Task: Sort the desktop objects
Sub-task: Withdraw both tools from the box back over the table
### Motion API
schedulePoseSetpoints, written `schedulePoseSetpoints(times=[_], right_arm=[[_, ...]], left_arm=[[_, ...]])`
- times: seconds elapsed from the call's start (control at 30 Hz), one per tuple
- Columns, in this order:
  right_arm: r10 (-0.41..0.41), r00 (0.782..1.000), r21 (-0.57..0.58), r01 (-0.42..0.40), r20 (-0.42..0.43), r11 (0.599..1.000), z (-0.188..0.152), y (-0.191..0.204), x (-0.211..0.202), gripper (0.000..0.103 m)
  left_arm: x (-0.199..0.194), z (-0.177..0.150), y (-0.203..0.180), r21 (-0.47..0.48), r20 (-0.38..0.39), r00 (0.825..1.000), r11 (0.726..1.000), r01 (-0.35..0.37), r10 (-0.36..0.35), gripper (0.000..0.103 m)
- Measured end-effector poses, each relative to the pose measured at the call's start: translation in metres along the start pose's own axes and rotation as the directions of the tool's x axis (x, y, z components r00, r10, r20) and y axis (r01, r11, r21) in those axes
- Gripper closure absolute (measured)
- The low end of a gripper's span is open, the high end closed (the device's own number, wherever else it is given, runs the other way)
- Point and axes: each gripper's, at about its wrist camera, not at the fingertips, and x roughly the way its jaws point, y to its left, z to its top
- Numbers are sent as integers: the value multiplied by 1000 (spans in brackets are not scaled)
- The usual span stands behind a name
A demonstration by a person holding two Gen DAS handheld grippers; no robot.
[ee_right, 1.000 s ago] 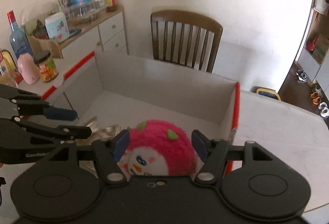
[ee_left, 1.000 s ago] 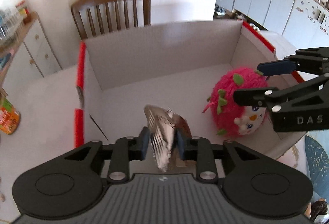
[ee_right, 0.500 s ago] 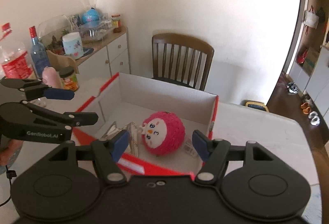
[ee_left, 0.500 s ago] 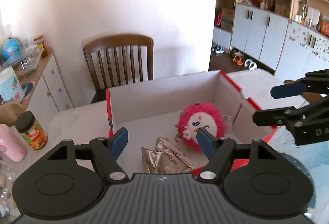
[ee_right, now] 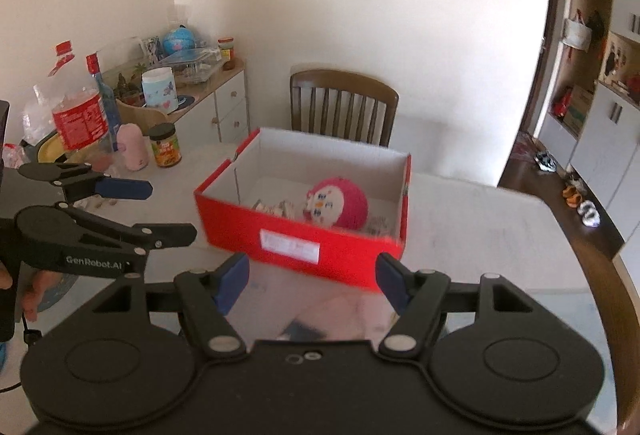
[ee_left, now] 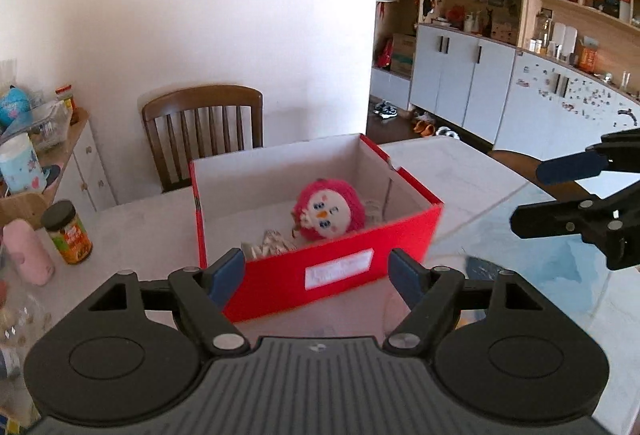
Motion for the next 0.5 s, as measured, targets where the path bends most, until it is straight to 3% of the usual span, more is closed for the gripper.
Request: schedulePoseSetpoints(times=[0.3, 0.5], right_arm=[[-14, 1000, 59, 15, -18, 998, -61, 26, -39, 0], [-21, 1000, 101, 23, -20, 995, -95, 40, -57, 0]], left_arm=[[-38, -51, -2, 47, -29, 997, 996, 73, -72, 21], [-62, -86, 0, 90, -38, 997, 993, 73, -70, 21]])
